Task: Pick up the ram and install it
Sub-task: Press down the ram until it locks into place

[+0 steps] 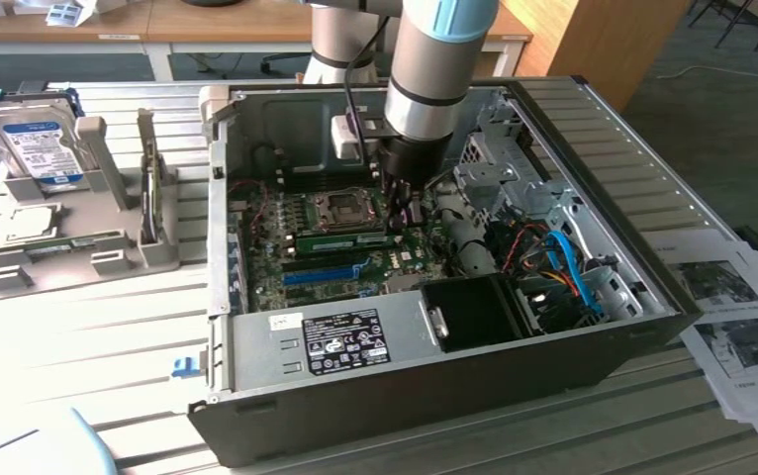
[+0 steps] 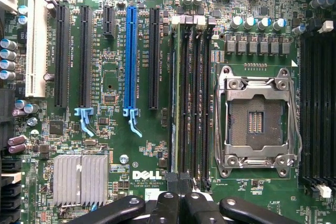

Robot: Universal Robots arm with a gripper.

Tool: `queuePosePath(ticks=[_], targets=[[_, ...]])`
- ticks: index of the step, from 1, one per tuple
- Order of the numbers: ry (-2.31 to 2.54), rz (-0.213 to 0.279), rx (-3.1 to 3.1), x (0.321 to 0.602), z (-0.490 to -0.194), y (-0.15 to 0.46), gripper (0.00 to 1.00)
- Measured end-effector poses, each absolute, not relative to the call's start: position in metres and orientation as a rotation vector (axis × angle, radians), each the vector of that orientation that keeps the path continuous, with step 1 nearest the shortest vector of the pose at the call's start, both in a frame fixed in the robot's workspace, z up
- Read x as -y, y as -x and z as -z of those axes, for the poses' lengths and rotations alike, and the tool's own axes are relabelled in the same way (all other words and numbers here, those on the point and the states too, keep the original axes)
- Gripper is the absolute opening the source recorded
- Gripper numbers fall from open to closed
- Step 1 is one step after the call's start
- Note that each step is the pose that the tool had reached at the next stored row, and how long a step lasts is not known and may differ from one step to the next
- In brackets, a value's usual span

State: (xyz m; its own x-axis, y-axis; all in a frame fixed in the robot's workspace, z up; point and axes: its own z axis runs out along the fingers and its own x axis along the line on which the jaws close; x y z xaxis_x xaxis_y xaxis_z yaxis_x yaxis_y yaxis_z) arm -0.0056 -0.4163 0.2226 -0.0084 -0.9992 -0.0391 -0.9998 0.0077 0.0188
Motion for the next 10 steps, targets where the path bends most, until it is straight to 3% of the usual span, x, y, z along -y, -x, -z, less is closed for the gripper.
queuePosePath(ticks=[10], targets=[[2.202, -0.064, -2.22, 0.4163, -0.2222, 0.0056, 0.1]])
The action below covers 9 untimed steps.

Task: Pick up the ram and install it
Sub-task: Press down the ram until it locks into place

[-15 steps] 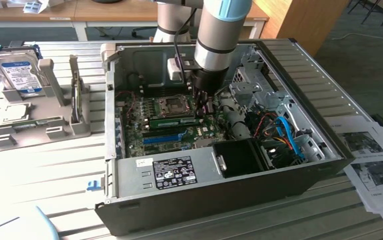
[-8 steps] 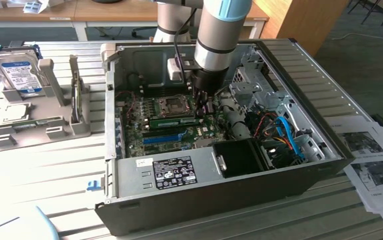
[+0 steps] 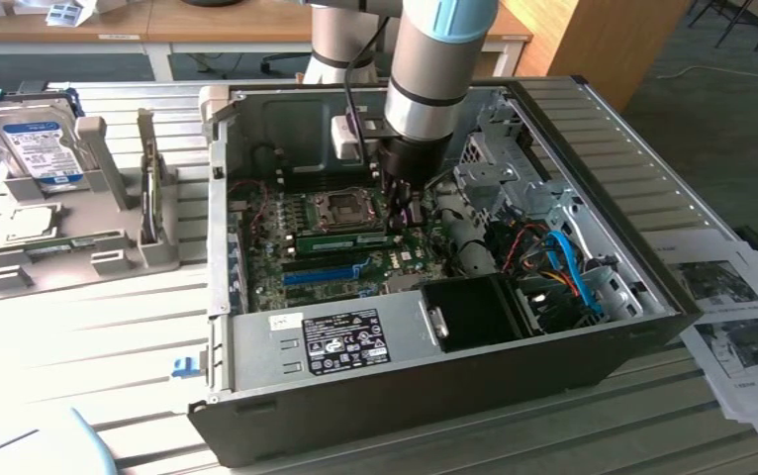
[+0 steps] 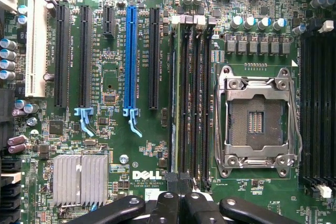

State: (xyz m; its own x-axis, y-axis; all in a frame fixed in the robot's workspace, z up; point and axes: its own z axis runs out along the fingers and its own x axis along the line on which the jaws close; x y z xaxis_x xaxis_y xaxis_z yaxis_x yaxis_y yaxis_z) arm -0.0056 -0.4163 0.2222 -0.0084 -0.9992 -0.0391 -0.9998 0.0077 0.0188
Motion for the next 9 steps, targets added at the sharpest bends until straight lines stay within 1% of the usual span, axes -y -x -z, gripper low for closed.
queuePosePath(ticks=[9], targets=[[2.202, -0.064, -2.22, 0.4162, -0.2259, 0.0055, 0.1]])
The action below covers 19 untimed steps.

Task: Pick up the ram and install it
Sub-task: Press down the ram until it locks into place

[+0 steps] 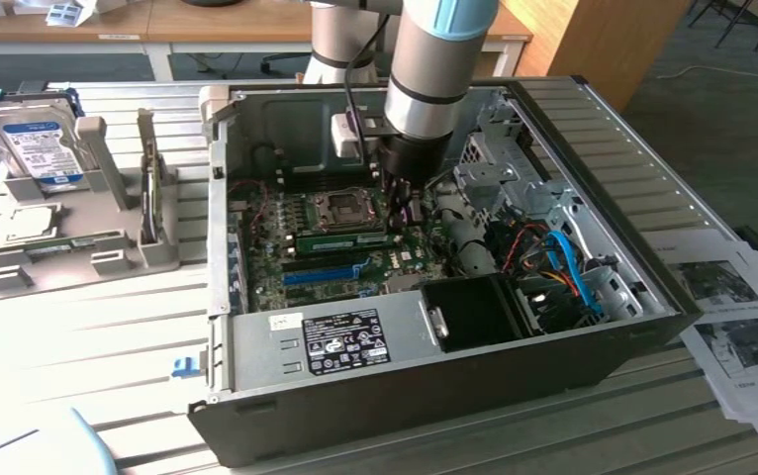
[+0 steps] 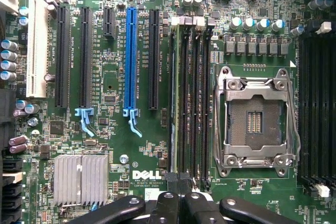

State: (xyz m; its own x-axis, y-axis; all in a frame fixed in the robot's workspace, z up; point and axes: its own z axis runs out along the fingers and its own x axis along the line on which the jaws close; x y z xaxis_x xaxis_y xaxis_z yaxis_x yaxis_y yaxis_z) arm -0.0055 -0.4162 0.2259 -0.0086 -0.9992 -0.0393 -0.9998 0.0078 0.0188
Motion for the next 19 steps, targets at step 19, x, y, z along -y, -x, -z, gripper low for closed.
queuePosePath(ticks=[19], targets=[[2.202, -0.064, -2.219, 0.416, -0.241, 0.005, 0.1]])
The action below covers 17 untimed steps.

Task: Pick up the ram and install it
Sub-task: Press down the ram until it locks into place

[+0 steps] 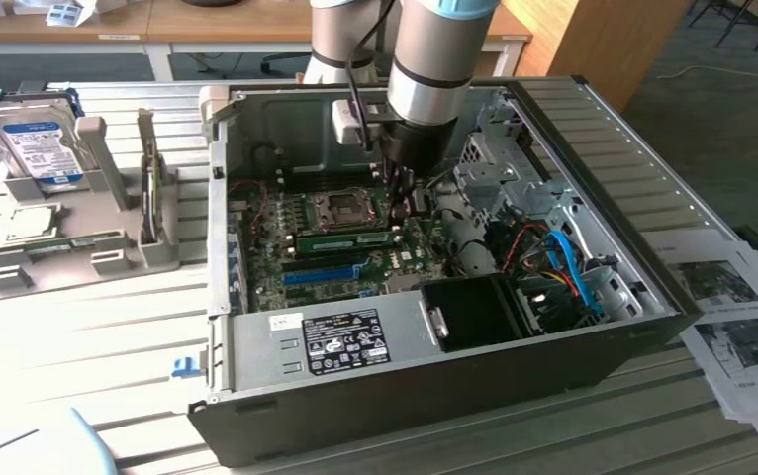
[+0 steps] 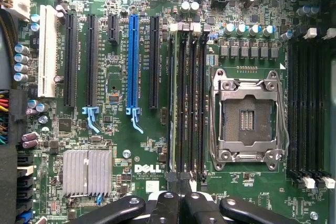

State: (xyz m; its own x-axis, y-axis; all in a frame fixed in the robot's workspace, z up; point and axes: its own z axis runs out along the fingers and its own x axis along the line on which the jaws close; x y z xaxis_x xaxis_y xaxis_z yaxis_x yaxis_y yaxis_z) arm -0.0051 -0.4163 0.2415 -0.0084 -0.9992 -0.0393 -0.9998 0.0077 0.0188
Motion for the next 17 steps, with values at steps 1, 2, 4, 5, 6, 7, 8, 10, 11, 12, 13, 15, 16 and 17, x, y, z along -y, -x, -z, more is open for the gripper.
queuePosePath(ticks=[1, 2, 4, 5, 6, 7, 8, 10, 11, 12, 13, 15, 16, 17], targets=[[2.202, -0.064, -2.22, 0.416, -0.242, 0.005, 0.1], [2.202, -0.064, -2.22, 0.416, -0.242, 0.005, 0.1], [2.202, -0.064, -2.22, 0.416, -0.242, 0.005, 0.1], [2.202, -0.064, -2.22, 0.416, -0.242, 0.005, 0.1], [2.202, -0.064, -2.22, 0.416, -0.242, 0.005, 0.1], [2.202, -0.064, -2.22, 0.416, -0.242, 0.005, 0.1], [2.202, -0.064, -2.22, 0.416, -0.242, 0.006, 0.1], [2.202, -0.064, -2.22, 0.416, -0.242, 0.007, 0.1], [2.202, -0.064, -2.22, 0.416, -0.242, 0.009, 0.1], [2.202, -0.064, -2.22, 0.416, -0.242, 0.01, 0.1], [2.202, -0.064, -2.22, 0.416, -0.242, 0.011, 0.1], [2.202, -0.064, -2.22, 0.416, -0.242, 0.015, 0.1], [2.202, -0.064, -2.22, 0.416, -0.242, 0.017, 0.1], [2.202, -0.064, -2.22, 0.416, -0.241, 0.019, 0.1]])
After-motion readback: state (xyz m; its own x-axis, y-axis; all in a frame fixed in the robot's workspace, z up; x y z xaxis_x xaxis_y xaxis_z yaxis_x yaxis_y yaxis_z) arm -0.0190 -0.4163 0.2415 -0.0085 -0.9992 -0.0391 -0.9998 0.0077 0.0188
